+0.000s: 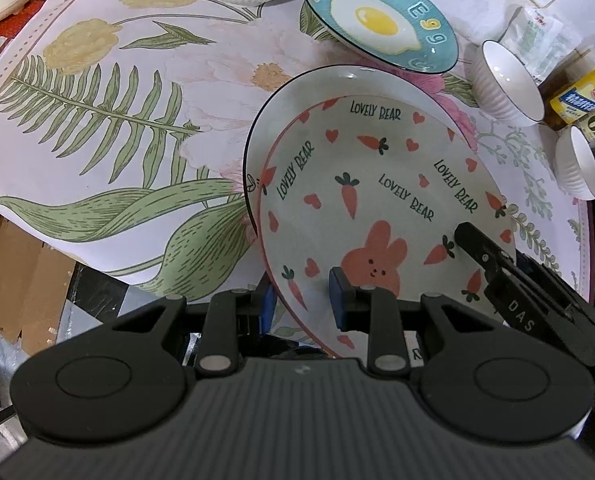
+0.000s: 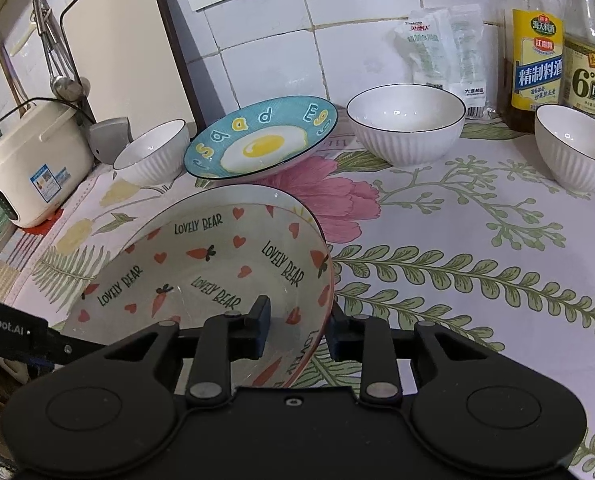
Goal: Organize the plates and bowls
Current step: 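Lower the pink bunny plate onto the white plate and open both grippers, then reach both grippers to the teal egg plate rim and close on it, then lift the teal egg plate upright with both grippers, then carry the teal egg plate over the pink bunny plate stack with both grippers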
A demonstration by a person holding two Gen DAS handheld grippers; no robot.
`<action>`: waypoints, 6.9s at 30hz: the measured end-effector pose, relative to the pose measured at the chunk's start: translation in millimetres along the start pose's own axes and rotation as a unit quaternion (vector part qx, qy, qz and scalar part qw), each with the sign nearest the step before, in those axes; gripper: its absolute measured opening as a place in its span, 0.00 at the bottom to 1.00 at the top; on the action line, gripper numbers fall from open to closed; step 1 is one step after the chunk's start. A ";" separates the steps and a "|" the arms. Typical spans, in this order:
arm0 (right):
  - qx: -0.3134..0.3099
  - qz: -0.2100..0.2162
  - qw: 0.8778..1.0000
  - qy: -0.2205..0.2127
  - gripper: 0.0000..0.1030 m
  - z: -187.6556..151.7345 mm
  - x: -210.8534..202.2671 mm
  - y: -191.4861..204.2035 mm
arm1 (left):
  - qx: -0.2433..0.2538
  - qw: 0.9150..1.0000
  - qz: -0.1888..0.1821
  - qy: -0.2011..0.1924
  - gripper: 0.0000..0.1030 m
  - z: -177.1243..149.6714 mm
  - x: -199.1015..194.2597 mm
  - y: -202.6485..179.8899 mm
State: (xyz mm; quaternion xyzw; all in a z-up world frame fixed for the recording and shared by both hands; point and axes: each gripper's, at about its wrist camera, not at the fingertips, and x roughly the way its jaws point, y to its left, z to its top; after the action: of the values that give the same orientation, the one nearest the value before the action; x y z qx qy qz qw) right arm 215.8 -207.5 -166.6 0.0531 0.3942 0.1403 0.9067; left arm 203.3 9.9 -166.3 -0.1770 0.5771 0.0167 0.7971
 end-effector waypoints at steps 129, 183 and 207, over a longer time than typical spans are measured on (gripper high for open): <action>0.131 0.039 0.991 -0.012 0.20 123.9 108.5 -28.6 | 0.036 0.985 -0.088 -0.147 0.20 145.5 56.2 -11.3; 0.139 0.055 0.988 0.035 0.22 -6.5 -64.9 9.9 | 0.071 0.990 -0.078 -0.096 0.20 -36.3 -64.7 1.2; 0.110 -0.003 0.987 0.117 0.22 8.4 -25.3 21.1 | 0.022 0.997 -0.072 -0.021 0.20 -8.7 -23.7 13.9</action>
State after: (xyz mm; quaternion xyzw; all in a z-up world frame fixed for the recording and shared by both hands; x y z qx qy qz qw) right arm 201.0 -194.6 -138.8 0.1346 0.5107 0.0989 0.8434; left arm 184.2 24.6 -150.4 -0.2004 0.5458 -0.0499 0.8120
